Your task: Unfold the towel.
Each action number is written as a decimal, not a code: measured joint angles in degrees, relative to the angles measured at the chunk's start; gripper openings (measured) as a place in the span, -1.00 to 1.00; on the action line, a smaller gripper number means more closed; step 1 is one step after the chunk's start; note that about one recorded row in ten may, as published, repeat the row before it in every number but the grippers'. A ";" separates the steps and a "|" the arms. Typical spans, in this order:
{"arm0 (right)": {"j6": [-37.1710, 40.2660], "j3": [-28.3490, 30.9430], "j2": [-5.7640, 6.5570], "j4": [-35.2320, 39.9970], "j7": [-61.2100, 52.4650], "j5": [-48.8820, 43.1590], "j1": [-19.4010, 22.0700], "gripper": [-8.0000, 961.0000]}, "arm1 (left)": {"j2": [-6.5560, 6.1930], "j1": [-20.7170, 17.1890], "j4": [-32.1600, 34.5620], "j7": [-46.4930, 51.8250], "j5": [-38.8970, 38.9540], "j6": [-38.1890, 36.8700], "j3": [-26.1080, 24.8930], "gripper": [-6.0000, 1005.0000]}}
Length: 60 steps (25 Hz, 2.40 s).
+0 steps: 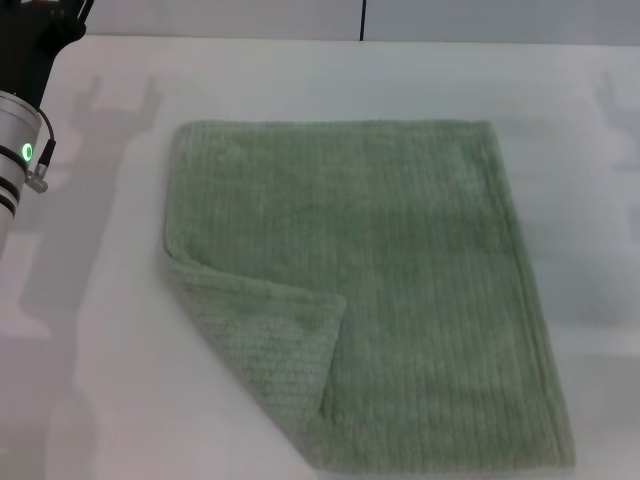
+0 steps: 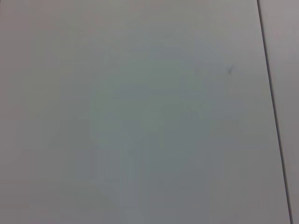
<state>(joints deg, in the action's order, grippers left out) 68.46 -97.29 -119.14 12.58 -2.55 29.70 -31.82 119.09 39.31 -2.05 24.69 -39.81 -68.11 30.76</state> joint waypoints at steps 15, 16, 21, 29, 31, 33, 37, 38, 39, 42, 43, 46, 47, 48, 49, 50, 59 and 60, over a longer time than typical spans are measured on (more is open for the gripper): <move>0.01 0.00 -0.04 -0.01 -0.10 0.01 0.00 0.61 | 0.00 0.18 0.11 0.00 0.00 0.08 0.00 0.61; 0.01 0.00 -0.04 -0.01 -0.10 0.01 0.01 0.61 | 0.00 0.20 0.11 0.00 0.00 0.07 0.00 0.61; 0.01 0.00 -0.04 0.05 -0.10 0.00 0.00 0.61 | 0.00 0.24 0.02 0.00 0.00 -0.04 0.00 0.61; -0.84 -0.08 -0.19 0.36 -0.10 0.01 0.00 0.61 | 0.00 0.24 -0.07 0.00 0.00 -0.13 0.00 0.61; -1.30 -0.13 -0.21 0.42 -0.09 0.00 0.00 0.61 | 0.00 0.24 -0.07 0.00 0.00 -0.13 0.00 0.61; -1.86 -0.54 -0.21 0.46 -0.14 0.01 0.01 0.61 | 0.00 0.23 -0.07 0.00 0.00 -0.15 0.00 0.61; -3.70 -3.02 -0.21 0.57 -0.70 0.01 -0.38 0.61 | 0.00 0.16 -0.06 0.00 0.00 -0.24 0.00 0.61; -4.21 -3.70 -0.22 0.60 -0.70 0.01 -0.54 0.60 | 0.00 0.16 -0.06 0.00 0.00 -0.25 0.00 0.61; -4.58 -4.14 -0.21 0.61 -0.71 0.01 -0.61 0.60 | 0.00 0.15 -0.06 0.00 0.00 -0.25 0.00 0.61; -4.94 -5.80 -0.27 0.77 -0.72 0.01 -0.70 0.60 | 0.00 0.12 -0.06 0.00 0.00 -0.27 -0.06 0.61; -4.93 -6.32 -0.31 1.12 -0.73 0.01 -0.52 0.60 | 0.00 0.07 -0.01 0.00 0.00 -0.27 -0.13 0.61; -5.02 -7.85 -0.37 2.28 -0.81 0.01 0.02 0.35 | 0.00 -0.11 0.17 0.00 0.00 -0.27 -0.24 0.61; -5.21 -8.53 -0.37 2.59 -0.87 0.01 0.13 0.26 | 0.00 -0.15 0.21 0.00 0.00 -0.27 -0.26 0.61; -5.56 -9.11 -0.34 2.78 -0.93 0.00 0.15 0.18 | 0.00 -0.15 0.24 0.00 0.00 -0.27 -0.30 0.61; -6.20 -9.74 -0.26 3.16 -1.04 -0.13 0.20 0.09 | 0.00 -0.16 0.30 -0.02 0.00 -0.27 -0.33 0.61; -8.86 -10.82 -0.02 4.61 -1.34 -1.49 0.45 0.00 | -0.02 -0.19 0.39 -0.13 0.00 -0.27 -0.39 0.61; -28.81 -7.60 0.90 22.73 -1.13 -10.82 6.97 -0.76 | -0.24 -0.33 1.15 -0.59 0.47 0.05 -0.44 0.61; -36.27 -4.81 0.54 29.53 -1.05 -14.87 9.52 -0.78 | -0.26 -0.33 1.16 -0.59 0.49 0.06 -0.44 0.61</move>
<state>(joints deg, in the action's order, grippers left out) 32.20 -102.10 -118.60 42.11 -3.60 14.83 -22.29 118.83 38.98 -0.89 24.10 -39.31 -68.05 30.32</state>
